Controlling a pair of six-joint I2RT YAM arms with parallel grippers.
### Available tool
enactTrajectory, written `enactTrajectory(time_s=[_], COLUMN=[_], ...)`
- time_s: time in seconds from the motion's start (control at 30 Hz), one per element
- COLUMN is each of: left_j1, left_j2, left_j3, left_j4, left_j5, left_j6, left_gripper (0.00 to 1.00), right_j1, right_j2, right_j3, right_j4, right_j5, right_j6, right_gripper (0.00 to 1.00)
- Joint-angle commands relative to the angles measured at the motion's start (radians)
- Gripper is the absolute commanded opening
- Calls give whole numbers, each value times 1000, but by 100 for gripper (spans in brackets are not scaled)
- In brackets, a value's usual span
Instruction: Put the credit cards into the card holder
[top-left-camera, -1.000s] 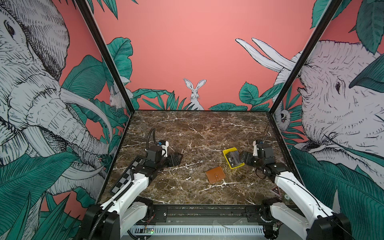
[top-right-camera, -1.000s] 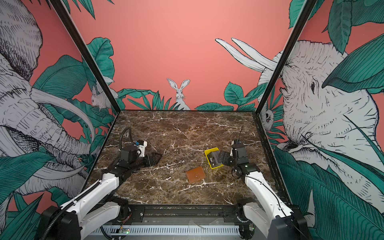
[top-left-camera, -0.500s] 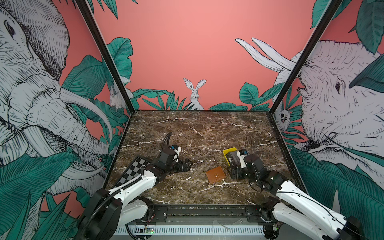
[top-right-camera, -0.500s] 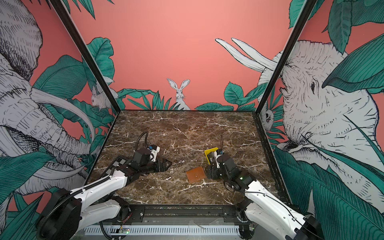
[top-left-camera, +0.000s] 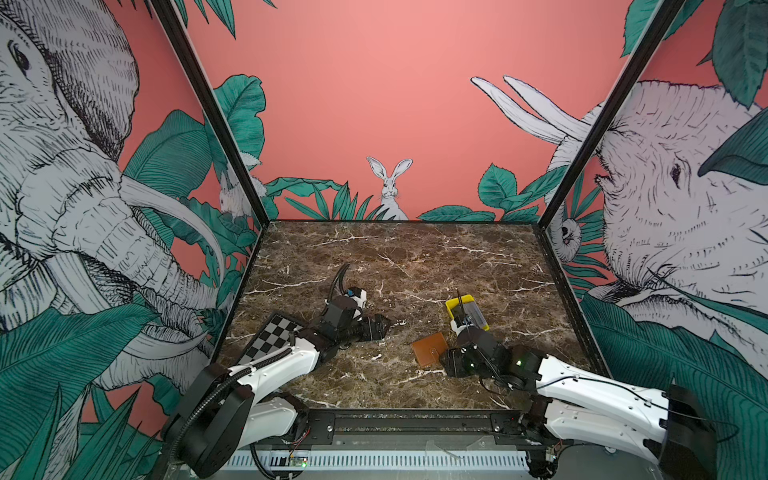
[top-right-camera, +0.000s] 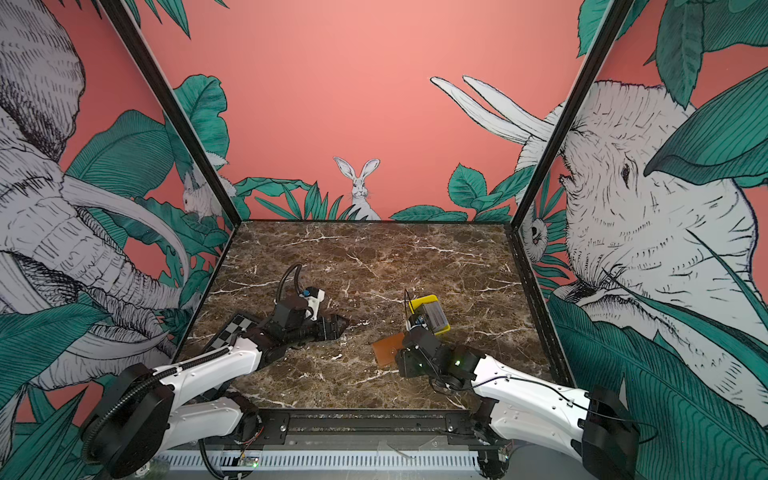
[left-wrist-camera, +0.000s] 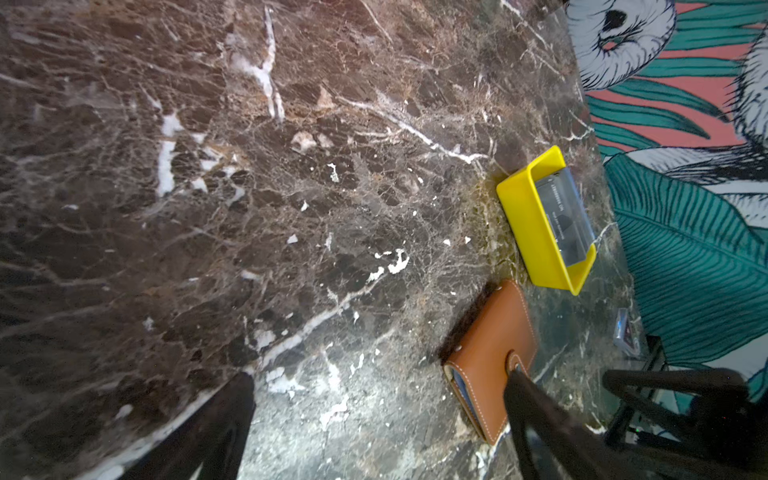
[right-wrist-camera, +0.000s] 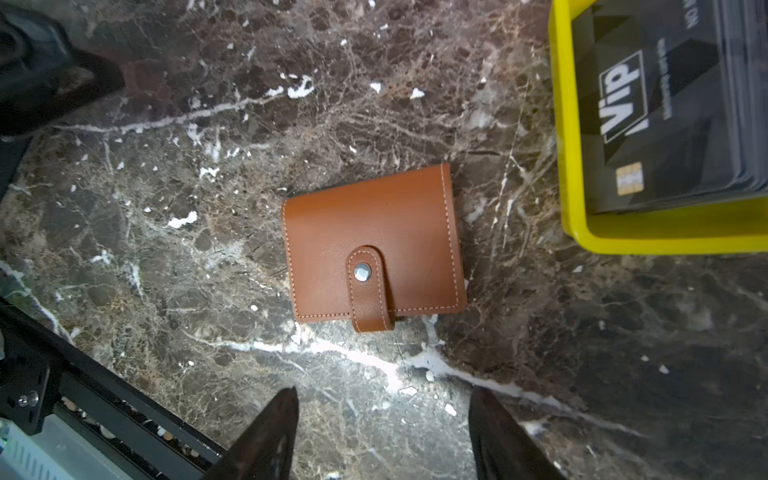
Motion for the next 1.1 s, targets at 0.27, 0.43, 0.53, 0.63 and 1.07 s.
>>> enactTrajectory(time_s=[0.27, 0.43, 0.53, 0.63, 1.07], left_j1=[-29, -45, -61, -86, -118], left_j2=[-21, -60, -73, -79, -93], left_j3=[27, -3, -30, -36, -53], left_j4=[14, -10, 5, -6, 41], left_j5=[2, -20, -35, -53, -12], left_j6=[-71, -82, -100, -107, -104], left_gripper=[93, 92, 92, 92, 90], right_j1=[10, 10, 7, 8, -32], right_j2=[33, 55, 100, 127, 171], right_j3=[-22, -45, -33, -23, -44], right_j4=[23, 79, 67, 36, 96], right_j5=[97, 75, 66, 91, 84], right_j6=[128, 131, 135, 152, 167], right_gripper=[60, 60, 58, 50, 41])
